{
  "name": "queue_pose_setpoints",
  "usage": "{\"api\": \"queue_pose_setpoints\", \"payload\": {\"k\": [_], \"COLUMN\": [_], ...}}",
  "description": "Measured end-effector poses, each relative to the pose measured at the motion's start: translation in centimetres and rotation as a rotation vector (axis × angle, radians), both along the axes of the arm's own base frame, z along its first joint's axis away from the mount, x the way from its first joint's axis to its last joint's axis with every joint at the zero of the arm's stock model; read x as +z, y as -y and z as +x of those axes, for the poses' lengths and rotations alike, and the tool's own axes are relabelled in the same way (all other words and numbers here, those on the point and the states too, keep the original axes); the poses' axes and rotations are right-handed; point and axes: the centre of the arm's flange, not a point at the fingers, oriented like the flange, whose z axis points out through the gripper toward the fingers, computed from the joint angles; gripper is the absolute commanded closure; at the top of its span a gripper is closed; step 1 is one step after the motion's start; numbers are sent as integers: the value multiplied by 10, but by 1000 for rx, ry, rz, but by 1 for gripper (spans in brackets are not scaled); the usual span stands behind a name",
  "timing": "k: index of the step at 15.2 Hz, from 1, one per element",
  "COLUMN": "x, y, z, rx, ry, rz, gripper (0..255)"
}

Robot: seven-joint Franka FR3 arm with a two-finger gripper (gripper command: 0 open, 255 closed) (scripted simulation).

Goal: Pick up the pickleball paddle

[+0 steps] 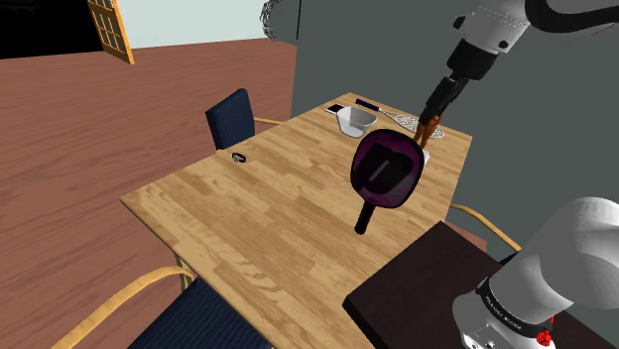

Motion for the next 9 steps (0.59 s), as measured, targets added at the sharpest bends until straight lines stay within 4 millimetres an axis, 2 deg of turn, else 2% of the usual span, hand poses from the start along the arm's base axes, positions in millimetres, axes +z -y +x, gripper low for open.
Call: {"api": "queue_pose_setpoints", "payload": {"k": [3,9], "x": [-40,-76], "y": [-3,-4], "z": [13,17], "rx": [74,105], "ry": [13,21], "rz": [-15,-22], "gripper": [0,0]}}
